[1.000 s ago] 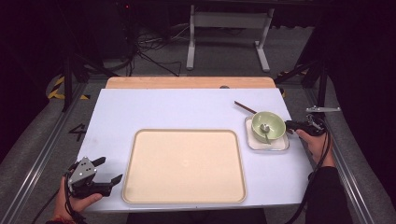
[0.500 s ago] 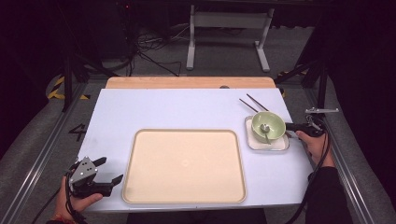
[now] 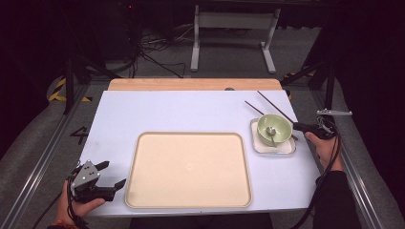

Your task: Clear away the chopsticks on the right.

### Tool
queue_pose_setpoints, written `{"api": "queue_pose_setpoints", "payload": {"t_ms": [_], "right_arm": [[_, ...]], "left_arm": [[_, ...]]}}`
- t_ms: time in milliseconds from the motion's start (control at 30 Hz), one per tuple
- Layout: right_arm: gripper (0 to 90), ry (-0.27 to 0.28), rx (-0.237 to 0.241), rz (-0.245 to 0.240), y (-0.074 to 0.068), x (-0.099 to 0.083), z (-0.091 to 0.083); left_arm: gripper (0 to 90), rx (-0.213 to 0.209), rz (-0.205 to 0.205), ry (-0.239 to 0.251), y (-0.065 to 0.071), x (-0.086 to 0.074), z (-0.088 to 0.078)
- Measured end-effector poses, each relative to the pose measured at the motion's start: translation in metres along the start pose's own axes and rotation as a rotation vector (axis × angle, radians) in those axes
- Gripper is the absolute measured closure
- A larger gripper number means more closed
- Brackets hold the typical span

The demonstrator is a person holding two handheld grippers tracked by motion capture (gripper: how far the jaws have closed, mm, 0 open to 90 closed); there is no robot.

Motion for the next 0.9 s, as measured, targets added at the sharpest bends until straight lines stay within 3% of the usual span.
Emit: {"api": "queue_pose_setpoints", "payload": {"t_ms": [167,200,367,700,900], "right_arm": [[84.6,0.049,-0.021,-0.003,-0.002,0.005,-0.01],[84.6,0.079,-0.034,-0.006,-0.005,0.009,-0.018],[84.6,0.125,-0.04,-0.015,-0.014,0.016,-0.03],[84.7,0.182,-0.016,-0.126,-0.067,0.027,-0.055],[84.7,0.187,0.007,-0.178,-0.098,0.027,-0.06]], "left_arm": [[12.9,0.0,-0.001,0.004,0.0,0.0,0.0],[12.9,0.0,0.0,0.004,0.0,0.0,0.0],[12.9,-0.003,0.006,0.006,0.001,0.001,-0.001],[13.0,0.001,0.012,0.003,0.004,0.001,-0.001],[13.3,0.011,0.019,0.003,0.004,0.0,0.0]]}}
Point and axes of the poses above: each handheld gripper's, and its own axes: z roughly forward along the jaws, x roughly out of its top, y roughly to its right, the point moved 7 cm from there along z, roughly forward along the jaws, and after that the axes turned 12 degrees about -y, right-handed, at the moved point
